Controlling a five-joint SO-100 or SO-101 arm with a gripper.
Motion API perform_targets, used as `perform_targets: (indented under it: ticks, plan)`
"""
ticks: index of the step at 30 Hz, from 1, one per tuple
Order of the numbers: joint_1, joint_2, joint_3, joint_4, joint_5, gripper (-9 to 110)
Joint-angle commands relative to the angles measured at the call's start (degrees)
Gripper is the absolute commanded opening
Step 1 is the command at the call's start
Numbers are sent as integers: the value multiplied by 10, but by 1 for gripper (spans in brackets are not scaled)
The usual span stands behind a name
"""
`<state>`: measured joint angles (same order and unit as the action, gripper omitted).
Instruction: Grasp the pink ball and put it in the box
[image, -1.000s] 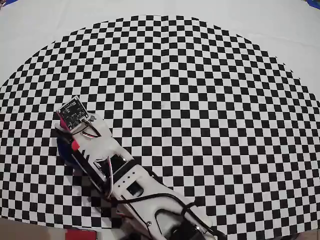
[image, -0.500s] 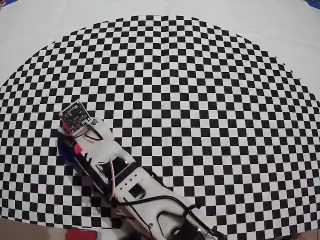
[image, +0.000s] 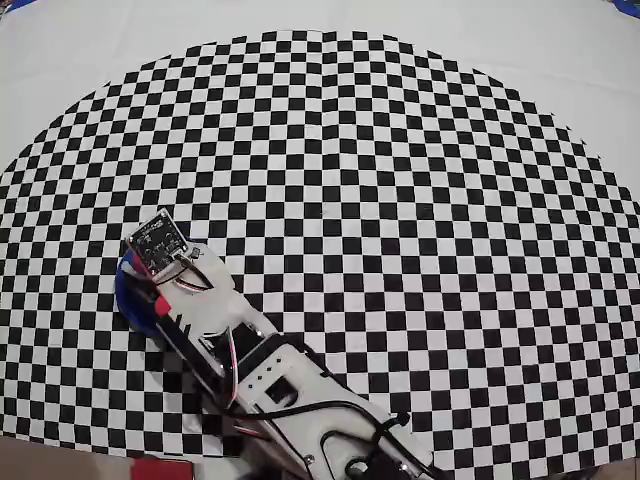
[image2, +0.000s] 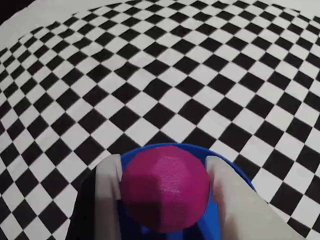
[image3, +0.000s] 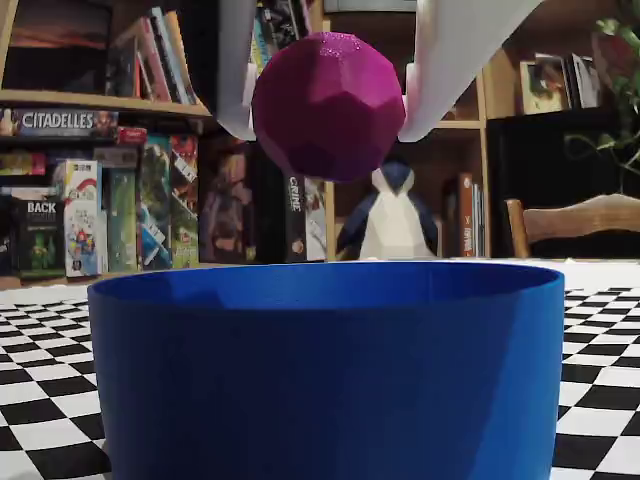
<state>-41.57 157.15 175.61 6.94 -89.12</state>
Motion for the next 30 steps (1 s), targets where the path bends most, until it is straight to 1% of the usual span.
perform_targets:
  ticks: [1, 30]
  plan:
    - [2, 14, -1, 4, -4, 0]
    - [7, 41, 23, 25, -5, 0]
